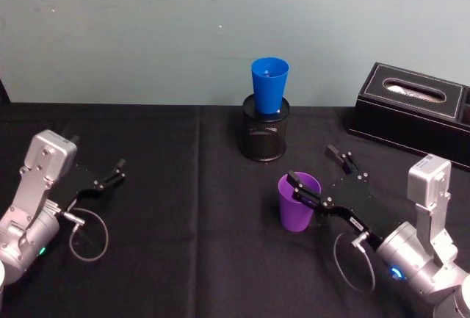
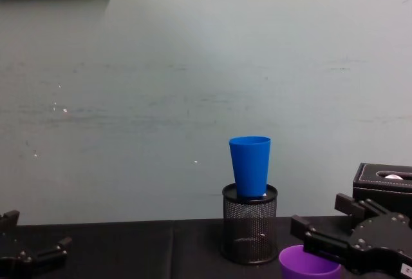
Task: Pick up one cup with a gripper and tap it against the other cup.
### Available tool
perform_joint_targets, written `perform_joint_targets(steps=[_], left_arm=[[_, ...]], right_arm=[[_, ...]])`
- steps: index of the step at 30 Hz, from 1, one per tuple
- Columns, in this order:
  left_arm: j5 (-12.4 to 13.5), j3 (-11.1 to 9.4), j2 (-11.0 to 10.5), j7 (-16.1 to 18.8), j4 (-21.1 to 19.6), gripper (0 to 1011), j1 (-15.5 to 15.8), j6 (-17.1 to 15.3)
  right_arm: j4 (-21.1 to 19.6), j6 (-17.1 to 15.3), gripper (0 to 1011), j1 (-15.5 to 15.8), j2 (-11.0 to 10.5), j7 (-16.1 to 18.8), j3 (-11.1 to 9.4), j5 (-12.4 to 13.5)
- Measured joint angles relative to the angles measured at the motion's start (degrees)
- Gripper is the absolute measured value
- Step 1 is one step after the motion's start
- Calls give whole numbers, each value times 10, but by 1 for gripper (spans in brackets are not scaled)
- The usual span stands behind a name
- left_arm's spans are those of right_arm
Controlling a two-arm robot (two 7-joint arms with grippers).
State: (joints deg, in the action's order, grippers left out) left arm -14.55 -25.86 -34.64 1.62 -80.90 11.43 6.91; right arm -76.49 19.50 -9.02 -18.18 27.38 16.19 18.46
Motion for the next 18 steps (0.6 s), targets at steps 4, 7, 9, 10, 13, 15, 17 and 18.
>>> perform_joint_targets(steps=[4,7,9,10,13,15,17,18], left_arm=[[0,0,0,0,0,1011,0,0],[0,0,0,0,0,1011,0,0],[0,0,0,0,0,1011,0,0],[0,0,0,0,0,1011,0,0],[0,0,0,0,0,1011,0,0],[0,0,0,0,0,1011,0,0],[0,0,0,0,0,1011,0,0],[0,0,0,0,0,1012,0,0]], right_arm=[[0,-1,1004,0,0,0,0,0],[0,-1,1004,0,0,0,0,0],[1,-1,1004,0,0,0,1,-1],[1,-1,1004,-1,0,0,1,-1],[1,-1,1004,-1,-1,0,1,-1],[1,-1,1004,-1,-1,0,1,-1],[1,-1,1004,-1,-1,0,1,-1],[1,-2,1004,-1,-1,0,1,-1]])
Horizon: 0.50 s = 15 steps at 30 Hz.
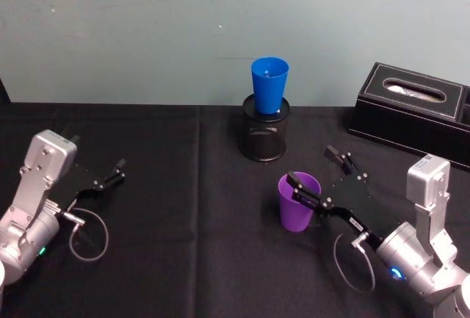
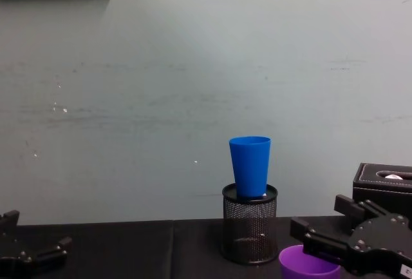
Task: Pick up one cup with a gripper and tap it against the other cup.
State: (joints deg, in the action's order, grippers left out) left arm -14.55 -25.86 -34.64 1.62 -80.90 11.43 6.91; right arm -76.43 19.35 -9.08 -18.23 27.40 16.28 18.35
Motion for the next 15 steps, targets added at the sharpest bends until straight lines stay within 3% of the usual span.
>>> perform_joint_targets(steps=[15], left_arm=[[0,0,0,0,0,1011,0,0]], right_arm=[[-5,-11,1004,6,6,-20,-8,-10]])
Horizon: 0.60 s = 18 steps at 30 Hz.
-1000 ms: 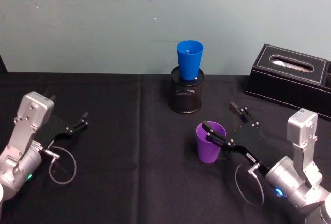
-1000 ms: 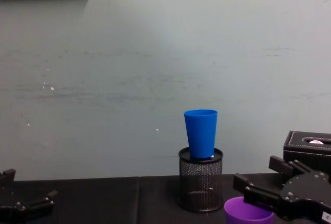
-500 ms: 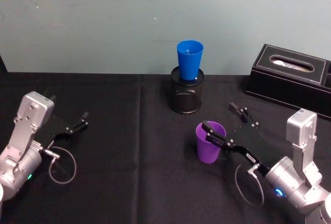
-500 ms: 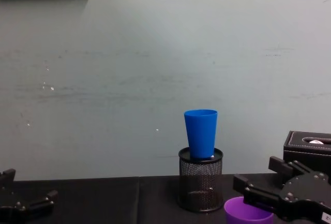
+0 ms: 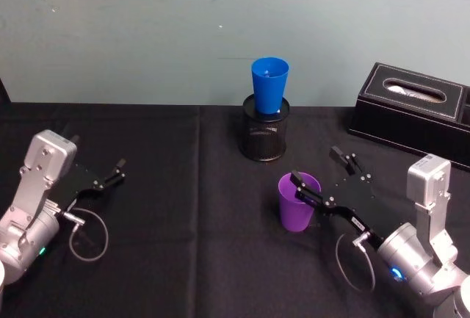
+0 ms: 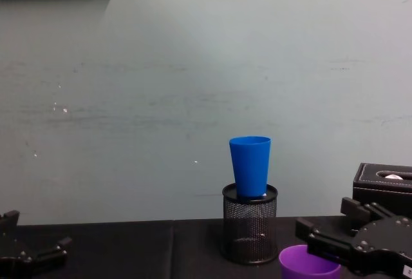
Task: Pick up one cup with a gripper and tap it against the other cup.
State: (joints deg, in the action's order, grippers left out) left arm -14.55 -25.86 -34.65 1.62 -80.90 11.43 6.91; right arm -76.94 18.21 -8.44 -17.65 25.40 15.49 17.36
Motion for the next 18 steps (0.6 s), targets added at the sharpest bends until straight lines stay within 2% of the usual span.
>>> perform_joint_targets(steps=[10,18], left_arm=[[0,0,0,0,0,1011,0,0],[0,0,0,0,0,1011,0,0]], right_arm=[[-3,-10,1004,7,12,-43,-16,-26],[0,-22,1004,10,31,-86,-40,-44]])
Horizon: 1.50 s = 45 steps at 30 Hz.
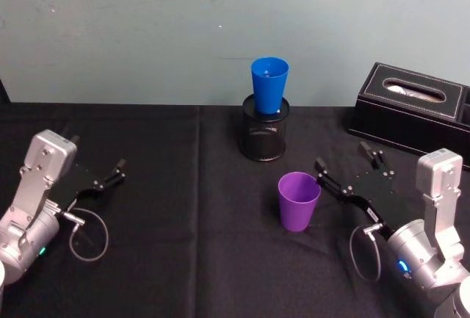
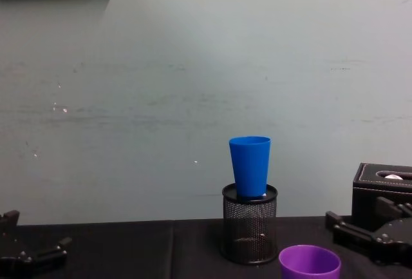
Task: Pick up one cup with a gripper and tap it against the other cup.
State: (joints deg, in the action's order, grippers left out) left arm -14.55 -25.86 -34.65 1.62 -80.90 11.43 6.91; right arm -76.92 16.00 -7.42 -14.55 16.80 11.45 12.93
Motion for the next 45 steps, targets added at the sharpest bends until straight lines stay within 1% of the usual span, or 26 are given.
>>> perform_joint_targets(steps=[4,7,12,18,19,21,25,34,45], left_arm=[[0,0,0,0,0,1011,0,0],[0,0,0,0,0,1011,0,0],[0,0,0,0,0,1011,0,0],[0,0,0,0,0,1011,0,0],[0,0,0,0,0,1011,0,0],[0,0,0,0,0,1012,0,0],[0,0,0,0,0,1011,0,0],[0,0,0,0,0,1011,0,0],[0,0,0,0,0,1011,0,0]], right_arm=[[2,-7,1004,0,7,-17,-9,-12],[5,-18,1004,0,14,-31,-17,-22],[7,-27,1004,-1,19,-39,-22,-32],[10,-45,1004,-1,26,-52,-27,-54],[10,-45,1004,-1,26,-52,-27,-54],[12,-58,1004,-2,29,-55,-31,-57],[14,-67,1004,-1,32,-57,-34,-62],[16,-77,1004,1,36,-51,-36,-65],[17,-77,1004,2,36,-49,-37,-67]])
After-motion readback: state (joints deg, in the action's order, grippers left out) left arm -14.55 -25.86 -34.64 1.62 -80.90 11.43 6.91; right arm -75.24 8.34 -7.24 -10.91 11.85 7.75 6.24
